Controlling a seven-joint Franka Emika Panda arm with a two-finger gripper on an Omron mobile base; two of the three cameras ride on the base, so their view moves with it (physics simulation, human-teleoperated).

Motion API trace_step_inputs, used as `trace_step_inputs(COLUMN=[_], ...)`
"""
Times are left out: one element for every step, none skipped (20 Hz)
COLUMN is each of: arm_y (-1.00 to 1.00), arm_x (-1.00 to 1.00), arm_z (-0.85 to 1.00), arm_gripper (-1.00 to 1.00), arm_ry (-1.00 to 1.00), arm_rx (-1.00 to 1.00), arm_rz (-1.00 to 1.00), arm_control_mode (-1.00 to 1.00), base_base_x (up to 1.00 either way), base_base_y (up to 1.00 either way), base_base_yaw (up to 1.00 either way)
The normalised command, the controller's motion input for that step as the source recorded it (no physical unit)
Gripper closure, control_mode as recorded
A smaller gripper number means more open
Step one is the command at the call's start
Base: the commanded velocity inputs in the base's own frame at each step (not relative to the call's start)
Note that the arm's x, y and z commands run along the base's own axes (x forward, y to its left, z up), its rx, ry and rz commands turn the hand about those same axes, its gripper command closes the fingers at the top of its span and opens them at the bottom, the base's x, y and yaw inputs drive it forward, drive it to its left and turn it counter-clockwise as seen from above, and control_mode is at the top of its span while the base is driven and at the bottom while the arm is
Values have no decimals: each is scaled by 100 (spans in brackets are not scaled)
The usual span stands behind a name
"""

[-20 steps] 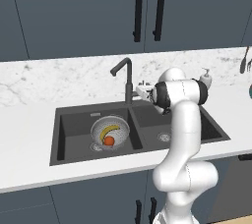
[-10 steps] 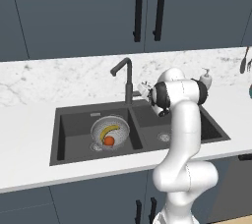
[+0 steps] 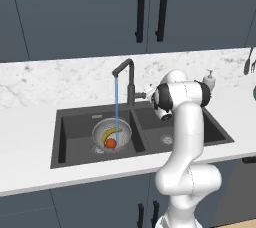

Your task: Put the colander in the sink, put the orange, banana in the colander, and turn on the sink faucet and pour water over the colander.

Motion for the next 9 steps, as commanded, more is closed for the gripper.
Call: trace_step_inputs(arm_y=[-83,-76,-74,-68,-66,-64,-58,-55,-54], arm_x=[-32,-55,-71,-85,-100,-100,-100,-100,-100], arm_z=[43,61,69,82,87,82,79,72,66], arm_gripper=[100,100,100,100,100,100,100,100,100], arm_ry=[-4,-11,-16,-17,-19,-20,-24,-26,-25], arm_rx=[38,39,39,36,33,32,28,25,23], arm_rz=[0,0,0,0,0,2,4,5,5], arm_control_mode=[-100,-100,-100,-100,-100,-100,-100,-100,-100], base_base_x=[0,0,0,0,0,0,0,0,0], base_base_y=[0,0,0,0,0,0,0,0,0], base_base_yaw=[0,0,0,0,0,0,0,0,0])
